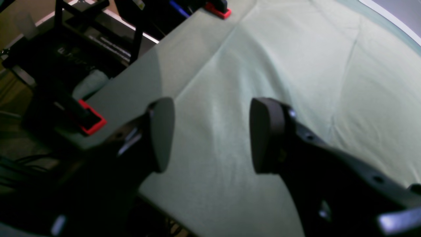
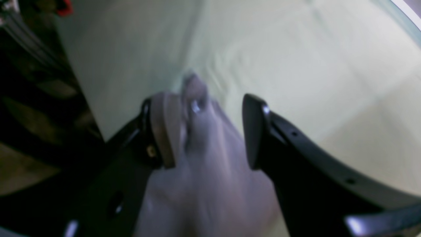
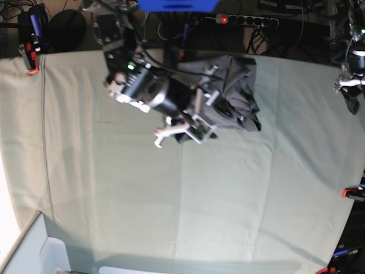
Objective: Layout the t-shirt on the table in an organized manner, then fold the t-shirt properly
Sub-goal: 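Fold the strip end held by the right gripper over onto the shirt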
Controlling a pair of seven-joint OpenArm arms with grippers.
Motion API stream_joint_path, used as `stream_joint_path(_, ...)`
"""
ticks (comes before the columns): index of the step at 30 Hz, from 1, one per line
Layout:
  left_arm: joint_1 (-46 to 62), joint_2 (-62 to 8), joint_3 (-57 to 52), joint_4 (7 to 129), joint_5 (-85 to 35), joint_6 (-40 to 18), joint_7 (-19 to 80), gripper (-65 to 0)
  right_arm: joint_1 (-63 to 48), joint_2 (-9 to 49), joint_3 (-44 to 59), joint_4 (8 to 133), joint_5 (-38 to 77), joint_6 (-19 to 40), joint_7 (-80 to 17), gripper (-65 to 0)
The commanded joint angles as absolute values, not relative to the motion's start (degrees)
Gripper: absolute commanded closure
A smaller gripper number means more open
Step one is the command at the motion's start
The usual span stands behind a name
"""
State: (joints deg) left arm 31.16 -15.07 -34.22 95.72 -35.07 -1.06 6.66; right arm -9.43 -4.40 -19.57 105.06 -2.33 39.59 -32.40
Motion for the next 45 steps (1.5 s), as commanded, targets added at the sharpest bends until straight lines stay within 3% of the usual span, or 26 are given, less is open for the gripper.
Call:
stream_joint_path(1, 30.81, -15.87, -34.24, 96.66, -35.38, -1.1, 5.05, -35.7, -10.24, -4.0, -19.91, 106.15, -1.27, 40.0, -31.08, -30.4)
stream_joint_path(10, 29.85, -15.87, -32.92, 94.73, -35.3, -1.1, 5.05, -35.7, -13.05, -2.86, -23.87, 99.74, -1.27, 40.0, -30.64, -14.9)
stream_joint_path(22, 30.29, -15.87, -33.27, 93.58, -35.3, -1.1, 5.05, -35.7, -5.93, -5.23, -27.3, 85.41, -1.19, 40.0, -30.46, -14.9)
stream_joint_path(31, 30.55, -15.87, -33.19, 93.76, -35.03, -1.1, 4.97, -35.7, -5.85, -8.22, -36.88, 87.87, -1.19, 40.0, -30.37, -20.4)
stream_joint_path(38, 30.37, -16.04, -33.19, 93.58, -35.03, -1.1, 4.97, -35.7, -6.02, -3.82, -31.25, 93.14, -1.45, 40.0, -31.16, -19.4)
stream_joint_path(45, 29.41, -15.96, -32.92, 93.58, -35.12, -1.1, 4.97, -35.7, -6.46, -3.12, -22.11, 92.79, -1.45, 40.0, -31.16, -1.9)
